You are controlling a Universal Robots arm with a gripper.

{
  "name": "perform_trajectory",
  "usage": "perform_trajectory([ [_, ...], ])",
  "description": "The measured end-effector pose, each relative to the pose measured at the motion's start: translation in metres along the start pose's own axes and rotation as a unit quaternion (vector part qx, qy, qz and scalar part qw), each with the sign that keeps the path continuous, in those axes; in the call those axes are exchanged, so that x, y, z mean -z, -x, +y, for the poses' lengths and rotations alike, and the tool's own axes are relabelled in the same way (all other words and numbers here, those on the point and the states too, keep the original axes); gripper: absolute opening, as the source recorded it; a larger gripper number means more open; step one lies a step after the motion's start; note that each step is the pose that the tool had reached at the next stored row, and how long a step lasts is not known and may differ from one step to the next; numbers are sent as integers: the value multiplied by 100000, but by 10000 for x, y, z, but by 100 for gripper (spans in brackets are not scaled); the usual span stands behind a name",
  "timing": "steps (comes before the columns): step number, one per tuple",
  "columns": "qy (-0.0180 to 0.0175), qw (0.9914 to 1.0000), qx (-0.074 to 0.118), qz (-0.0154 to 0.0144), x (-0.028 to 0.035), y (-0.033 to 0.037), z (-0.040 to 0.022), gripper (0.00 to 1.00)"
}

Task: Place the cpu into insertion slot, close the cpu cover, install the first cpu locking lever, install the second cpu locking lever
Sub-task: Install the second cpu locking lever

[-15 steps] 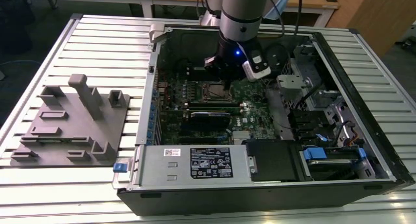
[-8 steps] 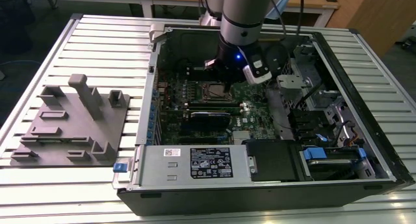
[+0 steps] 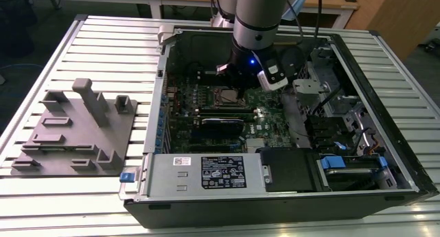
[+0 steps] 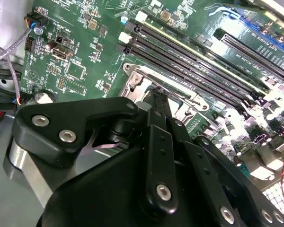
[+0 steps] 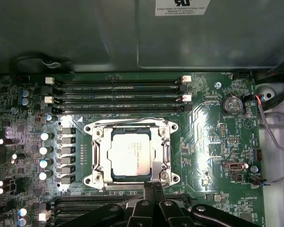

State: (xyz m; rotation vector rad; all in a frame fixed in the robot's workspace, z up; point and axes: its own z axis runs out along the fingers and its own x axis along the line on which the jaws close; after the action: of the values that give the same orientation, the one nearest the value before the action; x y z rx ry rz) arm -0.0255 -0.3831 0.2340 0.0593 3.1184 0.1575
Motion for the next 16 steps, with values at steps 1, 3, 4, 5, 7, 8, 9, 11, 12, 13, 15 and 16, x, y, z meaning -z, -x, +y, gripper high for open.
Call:
perform_trajectory([
  [1, -2, 100000, 0, 1, 0, 0, 0, 11],
  [3, -1, 100000, 3, 2, 0, 0, 0, 11],
  [4, -1, 100000, 7, 1, 0, 0, 0, 11],
  [5, -3, 100000, 5, 2, 0, 0, 0, 11],
  [7, -12, 100000, 3, 9, -1, -1, -1, 11],
  [8, -2, 100000, 2, 8, -3, -1, -1, 11],
  [9, -2, 100000, 0, 35, -3, -1, -4, 11],
  [11, 10, 100000, -26, 229, 0, 3, -33, 11],
  [12, 9, 100000, -29, 300, 2, 4, -52, 11],
  [13, 16, 99999, -33, 353, 4, 5, -70, 11],
  [15, 115, 99995, -99, 999, 5, 5, -86, 11],
  [16, 235, 99988, -154, 1535, 6, 5, -94, 11],
])
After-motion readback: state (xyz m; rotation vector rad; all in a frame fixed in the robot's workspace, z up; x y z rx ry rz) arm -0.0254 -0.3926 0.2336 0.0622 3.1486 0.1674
